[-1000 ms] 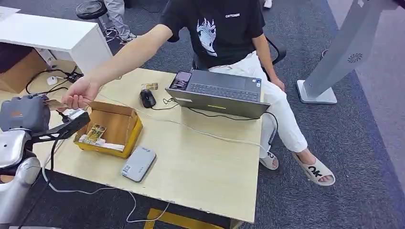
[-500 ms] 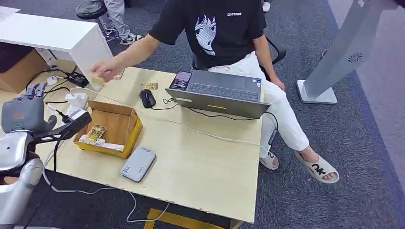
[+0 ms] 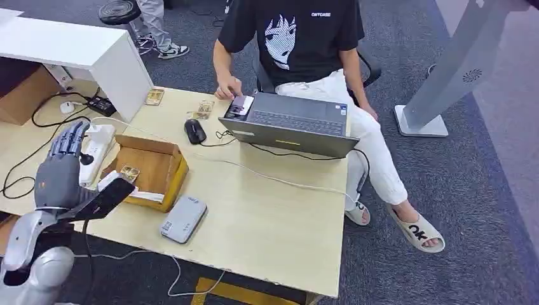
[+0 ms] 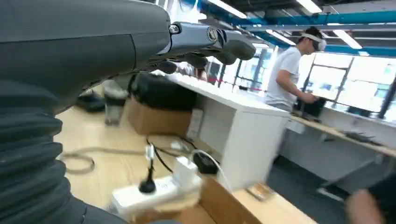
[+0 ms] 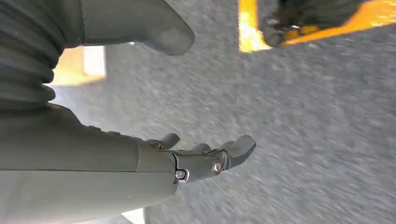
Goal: Pass the card to the sensor for recognition and then transmit it.
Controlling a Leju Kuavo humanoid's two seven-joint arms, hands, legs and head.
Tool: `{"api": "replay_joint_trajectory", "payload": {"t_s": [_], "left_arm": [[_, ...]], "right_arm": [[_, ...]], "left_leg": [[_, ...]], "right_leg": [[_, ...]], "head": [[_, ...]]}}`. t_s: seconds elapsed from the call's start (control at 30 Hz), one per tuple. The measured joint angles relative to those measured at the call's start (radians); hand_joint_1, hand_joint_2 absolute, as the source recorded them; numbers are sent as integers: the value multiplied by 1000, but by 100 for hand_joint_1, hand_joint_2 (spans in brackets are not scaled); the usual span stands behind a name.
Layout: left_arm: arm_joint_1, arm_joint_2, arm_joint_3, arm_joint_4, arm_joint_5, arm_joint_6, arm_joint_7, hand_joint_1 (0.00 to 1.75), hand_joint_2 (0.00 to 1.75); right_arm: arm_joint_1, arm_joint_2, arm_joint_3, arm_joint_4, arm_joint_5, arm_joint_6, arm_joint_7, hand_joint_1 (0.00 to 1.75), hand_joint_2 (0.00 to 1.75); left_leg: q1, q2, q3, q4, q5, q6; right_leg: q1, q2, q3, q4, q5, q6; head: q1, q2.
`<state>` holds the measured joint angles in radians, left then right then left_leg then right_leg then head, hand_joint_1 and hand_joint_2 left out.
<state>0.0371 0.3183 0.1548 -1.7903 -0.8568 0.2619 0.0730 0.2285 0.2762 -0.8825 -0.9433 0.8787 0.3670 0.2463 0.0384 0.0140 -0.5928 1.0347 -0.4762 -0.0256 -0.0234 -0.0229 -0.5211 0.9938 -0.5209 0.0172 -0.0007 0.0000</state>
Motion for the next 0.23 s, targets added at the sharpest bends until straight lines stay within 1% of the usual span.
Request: {"api": "replay_joint_trajectory", "payload": {"t_s": [0.07,0.13,0.23], "left_arm": [[79,-45,31,-82,99,32,-55,0,175],[139,-90,68,-145,165,68,-125,0,175],[205,-159,140,-213,176,120,-208,0,175]], "right_arm": [[33,1,45,-22,-49,0,24,0,175],[55,1,83,-39,-79,0,34,0,175],[75,2,122,-57,-102,0,32,0,175]], "left_leg": [[0,1,0,0,-2,0],[0,1,0,0,-2,0],[0,1,0,0,-2,0]], "right_leg": [[0,1,0,0,-1,0],[0,1,0,0,-2,0],[0,1,0,0,-3,0]], "head": [[0,0],[0,0],[0,0]]}}
